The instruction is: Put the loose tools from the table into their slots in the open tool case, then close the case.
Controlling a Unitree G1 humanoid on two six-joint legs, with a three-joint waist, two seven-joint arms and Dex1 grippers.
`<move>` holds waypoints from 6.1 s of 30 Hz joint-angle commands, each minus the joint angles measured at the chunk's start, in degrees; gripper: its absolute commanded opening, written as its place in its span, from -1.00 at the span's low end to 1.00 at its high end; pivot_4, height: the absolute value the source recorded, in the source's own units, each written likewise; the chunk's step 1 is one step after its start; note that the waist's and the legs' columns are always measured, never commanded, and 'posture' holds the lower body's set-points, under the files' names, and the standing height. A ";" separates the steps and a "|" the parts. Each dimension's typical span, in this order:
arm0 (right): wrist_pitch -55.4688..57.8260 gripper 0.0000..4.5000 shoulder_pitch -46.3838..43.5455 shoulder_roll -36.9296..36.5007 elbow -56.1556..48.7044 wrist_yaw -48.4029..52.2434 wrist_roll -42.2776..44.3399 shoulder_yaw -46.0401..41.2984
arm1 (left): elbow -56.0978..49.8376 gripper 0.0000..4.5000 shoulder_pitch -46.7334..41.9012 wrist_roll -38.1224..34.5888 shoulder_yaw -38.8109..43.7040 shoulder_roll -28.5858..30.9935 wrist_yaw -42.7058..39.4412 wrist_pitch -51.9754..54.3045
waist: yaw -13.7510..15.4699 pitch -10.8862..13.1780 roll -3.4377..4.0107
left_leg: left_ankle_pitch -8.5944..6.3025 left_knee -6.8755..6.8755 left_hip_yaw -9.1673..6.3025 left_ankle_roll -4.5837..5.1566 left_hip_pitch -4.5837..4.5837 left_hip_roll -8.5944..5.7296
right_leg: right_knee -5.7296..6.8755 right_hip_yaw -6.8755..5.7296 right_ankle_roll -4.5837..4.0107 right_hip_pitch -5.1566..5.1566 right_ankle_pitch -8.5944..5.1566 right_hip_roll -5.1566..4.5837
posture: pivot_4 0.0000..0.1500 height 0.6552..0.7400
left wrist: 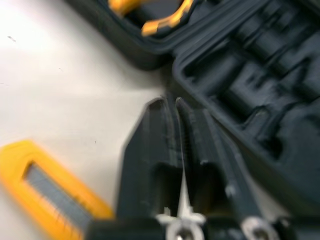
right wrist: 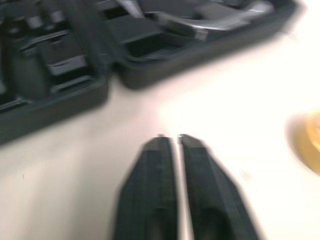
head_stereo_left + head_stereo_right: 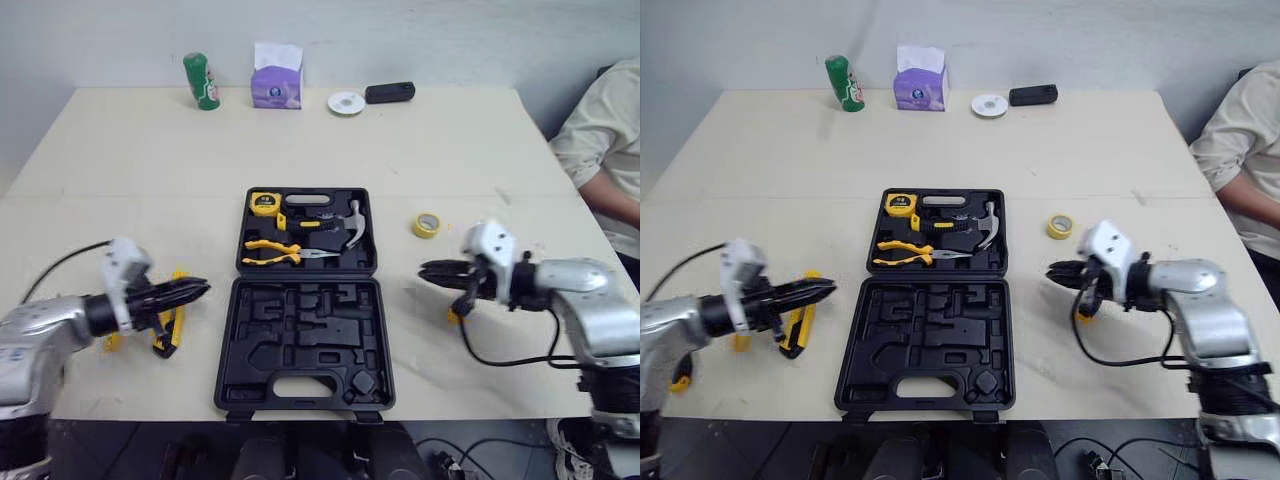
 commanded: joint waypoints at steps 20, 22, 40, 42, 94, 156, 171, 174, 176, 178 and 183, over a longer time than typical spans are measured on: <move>-16.31 1.00 3.78 -20.52 35.14 4.59 -0.96 -14.97 | 43.88 0.98 30.59 10.22 37.55 10.00 3.60 -24.43 | -0.13 -0.03 0.07 | -0.64 -0.11 0.12 -0.40 0.00 0.06 | -0.26 0.02 -0.19 -0.30 -0.08 -0.23 | 1.00 0.80; -16.53 1.00 3.45 -20.26 34.97 4.43 -1.00 -14.33 | 41.53 0.98 30.25 9.36 36.70 9.00 4.02 -23.35 | -0.21 -0.03 0.08 | -0.65 -0.11 0.13 -0.43 -0.04 0.05 | -0.25 0.01 -0.19 -0.33 -0.08 -0.25 | 1.00 0.80; 6.48 1.00 -4.41 -4.15 -3.28 -2.09 18.07 -6.58 | 6.12 0.98 29.14 1.82 32.15 -3.58 20.31 3.40 | -0.49 -0.06 0.06 | -0.45 -0.11 0.19 -0.16 0.02 0.06 | -0.10 0.07 -0.17 -0.28 -0.06 -0.19 | 1.00 0.80; 10.82 1.00 -6.14 0.04 -10.18 -4.12 22.88 -3.80 | 1.63 0.98 30.49 1.41 31.75 -5.49 21.65 5.77 | -0.20 -0.12 -0.05 | -0.46 -0.10 0.18 -0.23 0.04 0.08 | -0.07 0.08 -0.17 -0.29 -0.07 -0.16 | 1.00 0.80; 4.82 1.00 -15.69 4.31 -12.23 4.80 19.04 9.84 | -25.11 -0.50 -1.65 -8.54 1.58 18.26 19.87 13.27 | 2.48 -0.28 -0.04 | -0.63 -0.12 -0.04 -0.28 -0.13 -0.16 | -0.35 -0.03 -0.08 -0.22 -0.01 -0.26 | 1.00 0.80; 8.23 1.00 20.16 0.14 -35.77 -20.04 19.30 -1.46 | 12.96 1.00 -50.94 28.71 -50.53 0.74 -22.81 -8.60 | 2.83 -0.16 -0.14 | -0.06 0.16 0.05 0.24 -0.23 -0.12 | -0.10 -0.01 0.12 -0.07 0.10 0.27 | 1.00 0.80; 7.59 1.00 15.75 1.78 -31.30 -18.33 18.98 0.84 | 30.72 -0.88 -32.58 21.74 -35.27 -13.75 -14.95 -41.94 | 2.78 -0.18 -0.19 | -0.07 0.18 0.05 0.26 -0.18 -0.13 | -0.11 -0.02 0.15 -0.02 0.12 0.17 | 1.00 0.80; 7.91 1.00 15.78 2.02 -31.56 -18.45 19.23 0.86 | 32.77 -0.98 -32.31 21.82 -34.70 -15.16 -13.71 -42.62 | 2.78 -0.18 -0.19 | -0.07 0.19 0.05 0.26 -0.18 -0.15 | -0.09 -0.02 0.16 -0.02 0.13 0.19 | 1.00 0.80; 8.02 1.00 16.06 2.10 -31.68 -18.44 19.42 0.77 | 33.41 -0.98 -32.16 21.51 -34.78 -15.80 -13.52 -42.24 | 2.78 -0.19 -0.20 | -0.07 0.19 0.06 0.26 -0.15 -0.15 | -0.08 -0.01 0.16 0.00 0.13 0.18 | 1.00 0.80; 8.04 1.00 16.22 2.16 -31.61 -18.45 19.42 0.77 | 33.82 -0.98 -31.97 21.72 -34.97 -16.11 -13.54 -42.22 | 2.77 -0.19 -0.20 | -0.07 0.19 0.06 0.27 -0.14 -0.14 | -0.08 -0.01 0.16 0.01 0.13 0.17 | 1.00 0.80; 8.09 1.00 16.39 2.22 -31.49 -18.46 19.50 0.69 | 34.45 -0.98 -31.67 23.12 -35.92 -15.48 -13.74 -42.09 | 2.68 -0.19 -0.20 | -0.07 0.19 0.06 0.26 -0.12 -0.13 | -0.08 0.00 0.16 0.01 0.13 0.16 | 1.00 0.80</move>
